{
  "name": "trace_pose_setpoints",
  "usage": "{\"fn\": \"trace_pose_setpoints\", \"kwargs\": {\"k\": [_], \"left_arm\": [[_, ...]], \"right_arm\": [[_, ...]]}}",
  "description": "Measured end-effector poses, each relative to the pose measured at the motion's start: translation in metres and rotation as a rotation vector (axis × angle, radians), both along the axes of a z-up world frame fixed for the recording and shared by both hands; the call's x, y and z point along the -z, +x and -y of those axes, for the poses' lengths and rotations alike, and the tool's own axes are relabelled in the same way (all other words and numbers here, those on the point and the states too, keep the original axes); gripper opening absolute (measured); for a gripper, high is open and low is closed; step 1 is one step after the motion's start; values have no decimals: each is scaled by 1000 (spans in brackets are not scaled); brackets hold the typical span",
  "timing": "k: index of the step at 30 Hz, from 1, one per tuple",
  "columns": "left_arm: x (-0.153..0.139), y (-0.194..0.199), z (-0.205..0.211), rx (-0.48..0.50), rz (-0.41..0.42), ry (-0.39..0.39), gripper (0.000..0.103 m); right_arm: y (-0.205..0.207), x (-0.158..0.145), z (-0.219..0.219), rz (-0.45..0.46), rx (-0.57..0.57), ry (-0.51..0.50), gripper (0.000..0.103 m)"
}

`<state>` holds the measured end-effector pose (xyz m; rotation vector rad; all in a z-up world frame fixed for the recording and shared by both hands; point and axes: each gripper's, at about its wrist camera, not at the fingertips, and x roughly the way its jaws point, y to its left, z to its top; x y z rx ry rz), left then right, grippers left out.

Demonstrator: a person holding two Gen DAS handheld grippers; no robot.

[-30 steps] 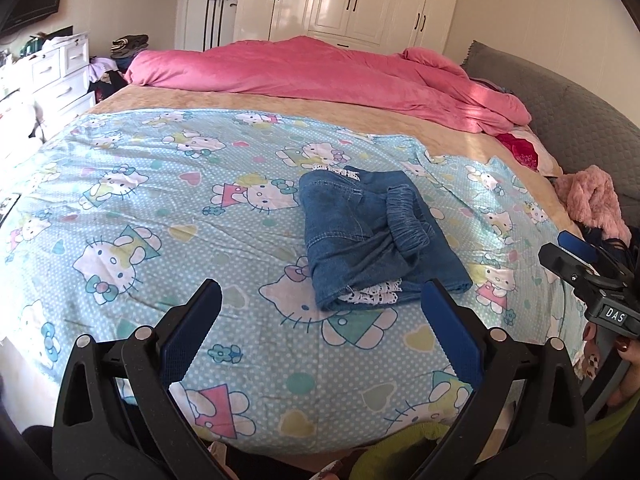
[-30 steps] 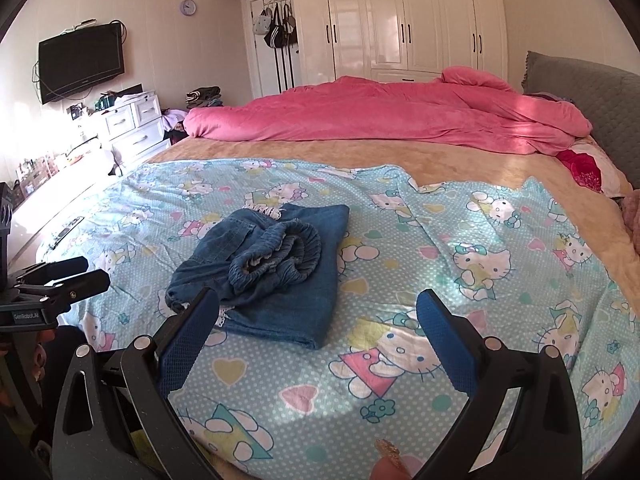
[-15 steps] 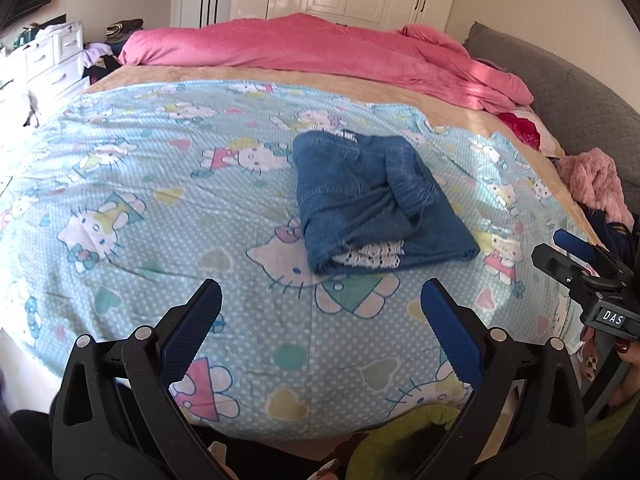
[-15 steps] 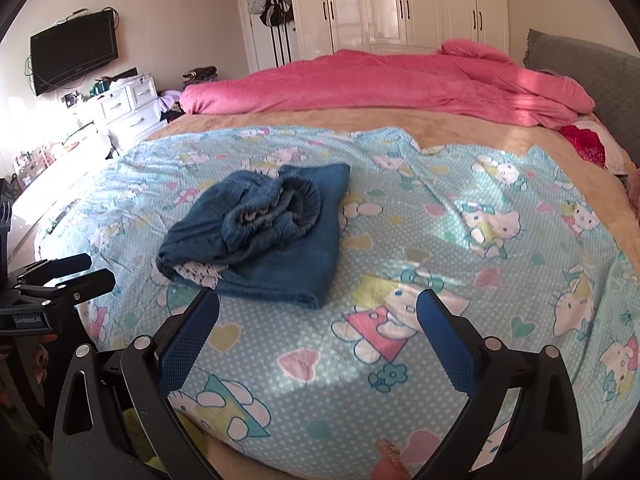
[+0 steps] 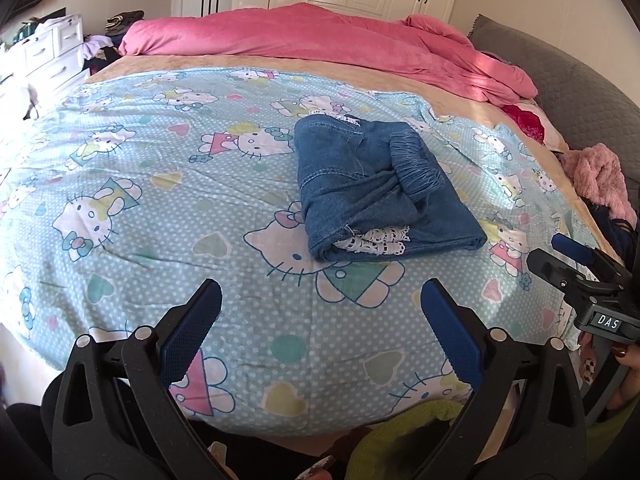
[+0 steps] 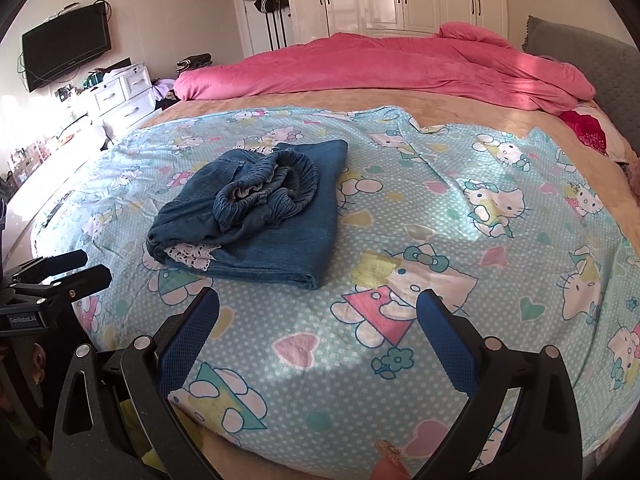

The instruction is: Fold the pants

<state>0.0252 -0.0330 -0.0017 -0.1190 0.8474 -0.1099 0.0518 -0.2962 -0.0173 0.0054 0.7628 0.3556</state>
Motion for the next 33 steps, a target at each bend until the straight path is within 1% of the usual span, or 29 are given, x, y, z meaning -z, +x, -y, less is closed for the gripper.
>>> {"fn": "trace_pose_setpoints", "kwargs": {"k": [16,33], "left_arm": [[0,2,2,1,-9,27,94],[-1,2,0,4,-9,23,94]], "right_arm": [[0,0,0,-4,3,-2,99],[3,-1,1,-8,9,-20,99]]}}
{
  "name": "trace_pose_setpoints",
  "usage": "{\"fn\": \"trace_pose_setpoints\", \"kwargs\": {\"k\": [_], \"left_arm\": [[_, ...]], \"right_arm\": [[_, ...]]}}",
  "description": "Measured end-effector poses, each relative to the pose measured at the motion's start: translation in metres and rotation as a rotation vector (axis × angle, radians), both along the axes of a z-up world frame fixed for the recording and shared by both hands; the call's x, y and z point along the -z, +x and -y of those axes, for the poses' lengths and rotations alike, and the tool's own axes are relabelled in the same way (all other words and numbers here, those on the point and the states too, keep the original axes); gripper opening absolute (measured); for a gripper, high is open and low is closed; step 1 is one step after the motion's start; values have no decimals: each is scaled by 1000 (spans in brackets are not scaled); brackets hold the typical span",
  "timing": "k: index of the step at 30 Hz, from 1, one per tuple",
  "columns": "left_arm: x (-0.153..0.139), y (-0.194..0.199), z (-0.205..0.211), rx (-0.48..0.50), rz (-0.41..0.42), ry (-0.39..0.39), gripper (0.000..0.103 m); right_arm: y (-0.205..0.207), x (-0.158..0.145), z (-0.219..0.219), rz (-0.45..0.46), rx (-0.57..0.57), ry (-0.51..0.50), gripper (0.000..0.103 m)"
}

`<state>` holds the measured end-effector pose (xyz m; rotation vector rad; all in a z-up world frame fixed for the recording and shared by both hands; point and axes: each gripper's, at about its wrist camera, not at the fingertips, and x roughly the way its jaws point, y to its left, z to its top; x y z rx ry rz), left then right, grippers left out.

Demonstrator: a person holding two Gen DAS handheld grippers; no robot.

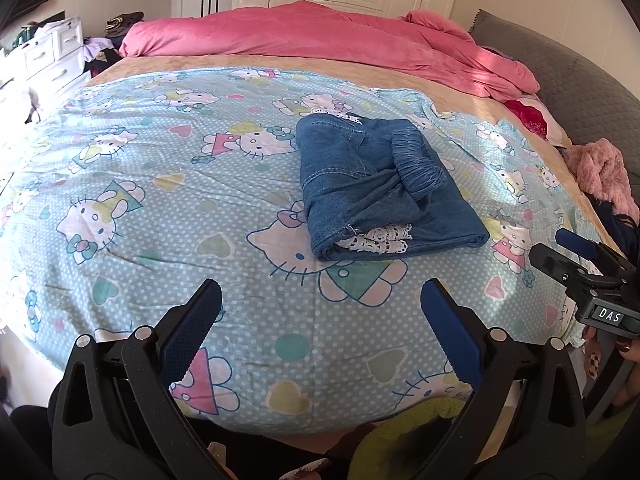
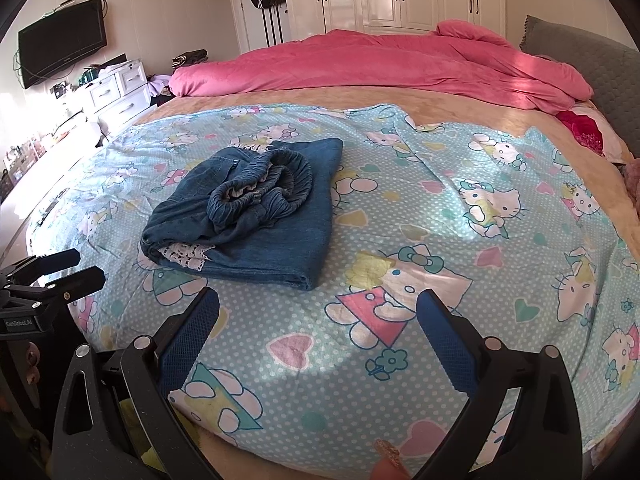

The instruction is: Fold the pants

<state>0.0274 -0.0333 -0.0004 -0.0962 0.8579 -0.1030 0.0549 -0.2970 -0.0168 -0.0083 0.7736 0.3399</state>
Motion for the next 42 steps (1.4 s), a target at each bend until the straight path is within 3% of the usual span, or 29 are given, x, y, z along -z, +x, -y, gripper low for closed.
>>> {"fn": "trace_pose_setpoints", "kwargs": {"k": [42], "left_arm": [[4,3,1,13,-19,1,94]], "right_arm": [[3,8,9,-19,56,-8,99]]}}
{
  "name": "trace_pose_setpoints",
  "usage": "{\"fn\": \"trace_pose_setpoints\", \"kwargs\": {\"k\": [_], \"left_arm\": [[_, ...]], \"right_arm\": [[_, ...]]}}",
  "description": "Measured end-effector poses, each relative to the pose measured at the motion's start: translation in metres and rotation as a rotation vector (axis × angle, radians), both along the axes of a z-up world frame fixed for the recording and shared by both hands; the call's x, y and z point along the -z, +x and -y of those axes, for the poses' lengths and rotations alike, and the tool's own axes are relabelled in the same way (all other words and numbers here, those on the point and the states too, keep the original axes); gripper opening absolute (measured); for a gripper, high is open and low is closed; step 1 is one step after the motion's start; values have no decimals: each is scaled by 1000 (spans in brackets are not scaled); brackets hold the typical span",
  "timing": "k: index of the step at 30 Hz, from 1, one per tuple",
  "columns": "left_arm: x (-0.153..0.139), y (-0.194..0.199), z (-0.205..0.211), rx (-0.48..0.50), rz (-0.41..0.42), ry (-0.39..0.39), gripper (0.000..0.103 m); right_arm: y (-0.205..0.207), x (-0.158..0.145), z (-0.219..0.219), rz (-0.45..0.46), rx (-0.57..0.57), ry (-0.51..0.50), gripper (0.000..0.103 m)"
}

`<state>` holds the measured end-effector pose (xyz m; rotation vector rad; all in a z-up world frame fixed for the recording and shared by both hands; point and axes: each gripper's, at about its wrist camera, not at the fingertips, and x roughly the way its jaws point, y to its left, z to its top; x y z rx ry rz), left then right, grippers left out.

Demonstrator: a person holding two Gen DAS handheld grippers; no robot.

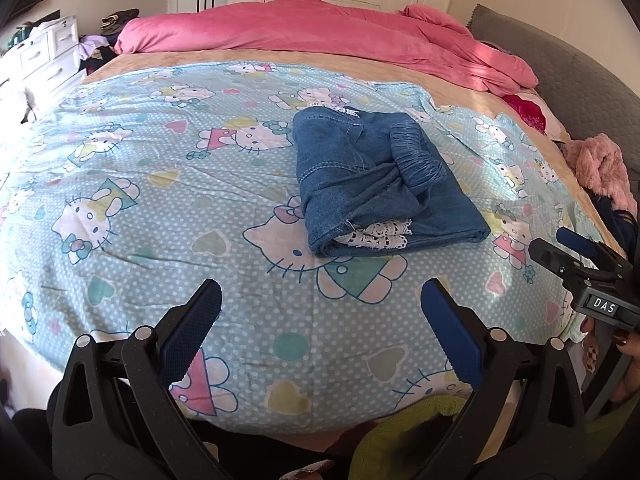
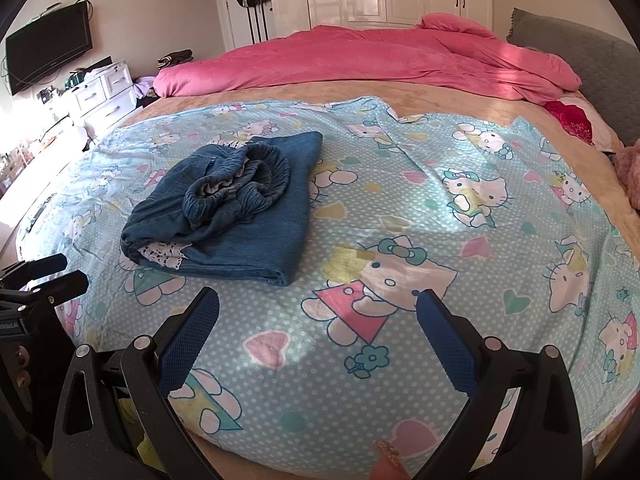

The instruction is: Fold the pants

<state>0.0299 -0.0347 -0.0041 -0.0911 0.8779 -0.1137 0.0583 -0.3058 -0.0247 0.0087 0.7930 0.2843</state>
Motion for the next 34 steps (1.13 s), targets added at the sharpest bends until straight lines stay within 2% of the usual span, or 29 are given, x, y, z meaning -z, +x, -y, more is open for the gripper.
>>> {"fn": "trace_pose_setpoints", "kwargs": {"k": [13,16,21,23,26,30,34], "left_arm": [[5,3,0,12,-20,-3,94],[6,6,-3,-11,-28,12,94],[-2,8,-26,-58,-7,-19,94],[-5,17,-42,-86,3,-24,94],[-5,44,-75,-171,-10,27,94],[9,101,-138,-317,-94,107,94],[30,155,-204,-428,-164,119,94]], "right_arm": [[1,3,-1,-8,1,-13,99],[2,4,3,-11,13,-18,99],[9,8,26,-25,77,-21,99],[18,10,44,-24,124,-32,99],[42,14,86,-23,217,-50,99],[93,20,160,-37,385,-171,99],[150,31,246,-103,574,-221,99]]}}
